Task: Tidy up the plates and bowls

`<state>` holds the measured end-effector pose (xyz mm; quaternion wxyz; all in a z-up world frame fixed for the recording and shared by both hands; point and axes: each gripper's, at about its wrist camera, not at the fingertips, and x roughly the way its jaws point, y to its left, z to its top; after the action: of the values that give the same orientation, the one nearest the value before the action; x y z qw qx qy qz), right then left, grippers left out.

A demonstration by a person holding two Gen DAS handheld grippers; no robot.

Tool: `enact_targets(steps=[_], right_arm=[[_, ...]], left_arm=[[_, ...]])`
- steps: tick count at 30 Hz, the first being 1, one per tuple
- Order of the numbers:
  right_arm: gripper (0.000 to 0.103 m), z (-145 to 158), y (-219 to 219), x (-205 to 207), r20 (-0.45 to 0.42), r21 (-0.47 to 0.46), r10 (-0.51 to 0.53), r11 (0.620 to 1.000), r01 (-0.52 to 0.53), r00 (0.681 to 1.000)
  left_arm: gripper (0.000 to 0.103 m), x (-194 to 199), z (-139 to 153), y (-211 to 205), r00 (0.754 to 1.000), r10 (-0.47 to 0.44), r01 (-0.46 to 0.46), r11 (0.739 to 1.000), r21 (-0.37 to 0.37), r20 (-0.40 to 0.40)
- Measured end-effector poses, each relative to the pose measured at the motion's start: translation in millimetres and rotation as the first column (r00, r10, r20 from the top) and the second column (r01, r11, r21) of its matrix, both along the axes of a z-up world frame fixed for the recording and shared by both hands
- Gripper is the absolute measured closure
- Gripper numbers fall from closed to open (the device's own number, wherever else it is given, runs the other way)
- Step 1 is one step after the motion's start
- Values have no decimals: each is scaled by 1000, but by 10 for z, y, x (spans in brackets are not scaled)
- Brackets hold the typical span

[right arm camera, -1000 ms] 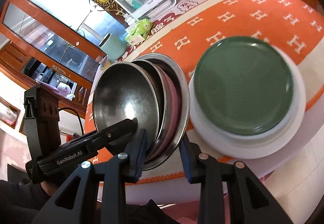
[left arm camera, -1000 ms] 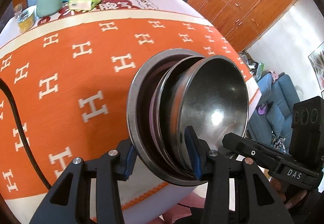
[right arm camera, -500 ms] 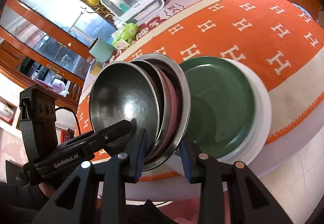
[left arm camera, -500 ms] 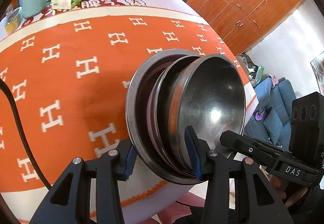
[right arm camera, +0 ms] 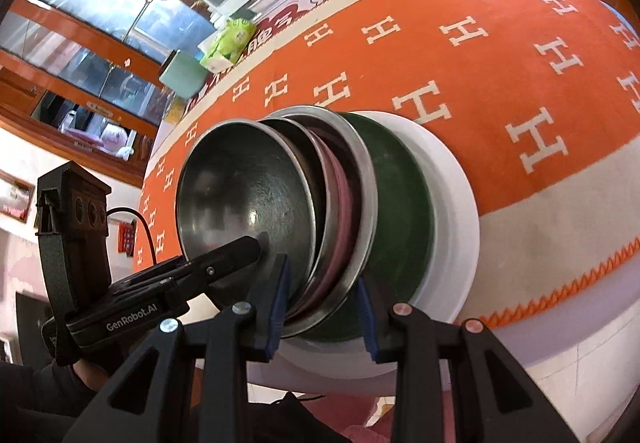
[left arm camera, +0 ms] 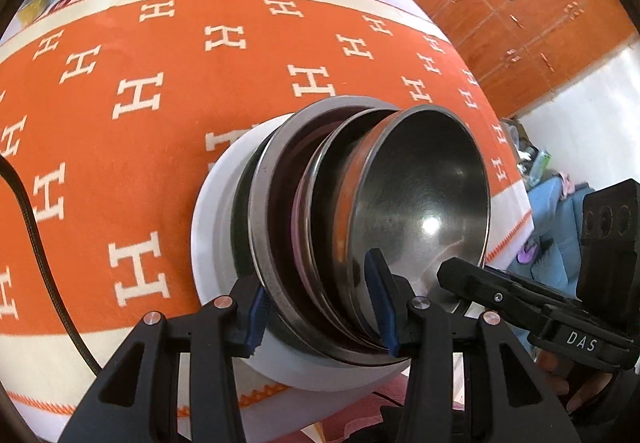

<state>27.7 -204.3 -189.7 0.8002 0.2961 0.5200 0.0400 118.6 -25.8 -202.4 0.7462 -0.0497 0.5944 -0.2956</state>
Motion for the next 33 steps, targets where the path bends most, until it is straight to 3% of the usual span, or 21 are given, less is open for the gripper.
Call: enact_targets(steps=[8, 13, 18, 23, 30, 33], right_arm=[[68, 27, -45, 59, 9, -22, 71, 997, -71, 997], [66, 53, -107, 38, -29, -44, 109, 993, -110, 994], [66, 97, -153, 60, -29, -52, 104, 993, -106, 994], [54, 138, -157, 62, -9, -99, 117, 988, -117, 993], [51, 155, -219, 4, 12, -103, 140, 985, -138, 990], [41, 223, -213, 0, 41, -115, 165, 980, -159, 985]], left_arm=[[57, 4, 14, -150, 998, 63, -63, 996, 62, 2], [49, -40, 80, -255, 996, 90, -91, 989, 120, 11], [46, -47, 100, -301, 988, 153, -150, 978, 143, -13], [42, -100, 165, -318, 988, 154, -156, 975, 158, 26], [35, -235, 292, -268, 980, 181, -191, 971, 144, 81], [35, -299, 331, -224, 973, 214, -225, 964, 140, 90]])
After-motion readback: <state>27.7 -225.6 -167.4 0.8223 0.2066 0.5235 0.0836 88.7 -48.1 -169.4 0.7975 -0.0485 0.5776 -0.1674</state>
